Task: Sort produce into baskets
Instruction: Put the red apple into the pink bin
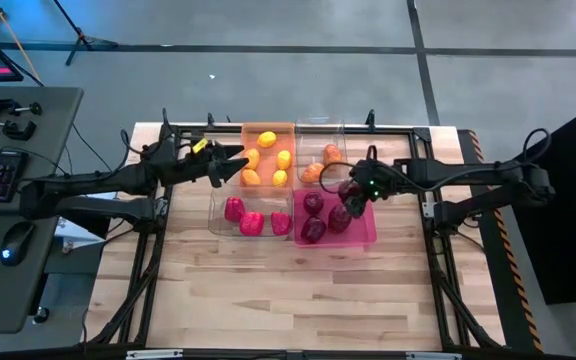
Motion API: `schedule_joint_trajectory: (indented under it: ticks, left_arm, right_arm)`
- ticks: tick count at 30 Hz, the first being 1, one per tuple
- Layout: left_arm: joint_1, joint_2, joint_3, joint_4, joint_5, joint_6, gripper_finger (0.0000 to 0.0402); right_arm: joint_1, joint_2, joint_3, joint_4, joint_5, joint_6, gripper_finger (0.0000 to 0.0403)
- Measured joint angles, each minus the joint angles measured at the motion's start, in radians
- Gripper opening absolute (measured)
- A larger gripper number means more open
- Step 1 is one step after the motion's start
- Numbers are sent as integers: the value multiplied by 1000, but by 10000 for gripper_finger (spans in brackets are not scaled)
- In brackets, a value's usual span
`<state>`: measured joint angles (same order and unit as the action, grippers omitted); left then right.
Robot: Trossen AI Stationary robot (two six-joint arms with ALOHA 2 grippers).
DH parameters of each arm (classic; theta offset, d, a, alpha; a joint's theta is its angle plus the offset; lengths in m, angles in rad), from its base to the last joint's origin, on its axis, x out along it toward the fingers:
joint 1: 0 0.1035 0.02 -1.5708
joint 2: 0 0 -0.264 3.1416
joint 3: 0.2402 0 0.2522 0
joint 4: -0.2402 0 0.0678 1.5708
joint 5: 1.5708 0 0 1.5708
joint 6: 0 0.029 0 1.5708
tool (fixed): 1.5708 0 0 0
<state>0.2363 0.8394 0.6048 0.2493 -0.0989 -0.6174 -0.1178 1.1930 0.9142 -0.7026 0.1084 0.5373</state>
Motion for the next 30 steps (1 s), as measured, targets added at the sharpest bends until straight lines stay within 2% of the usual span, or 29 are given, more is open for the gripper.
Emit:
schedule_joint_trajectory:
  ticks: [8,16,23,30]
  left_arm:
    - [-11,0,0,7,-34,-10,396]
    - [-16,0,0,9,-61,-18,396]
    - [-16,0,0,8,-68,-27,396]
    - [-16,0,0,8,-69,-26,396]
  right_arm:
    - [-2,-17,-1,-65,65,-66,291]
    - [-2,-21,-37,-42,21,-147,291]
    - [-14,-68,-95,42,14,-42,291]
    - [-14,-84,-157,49,-5,39,292]
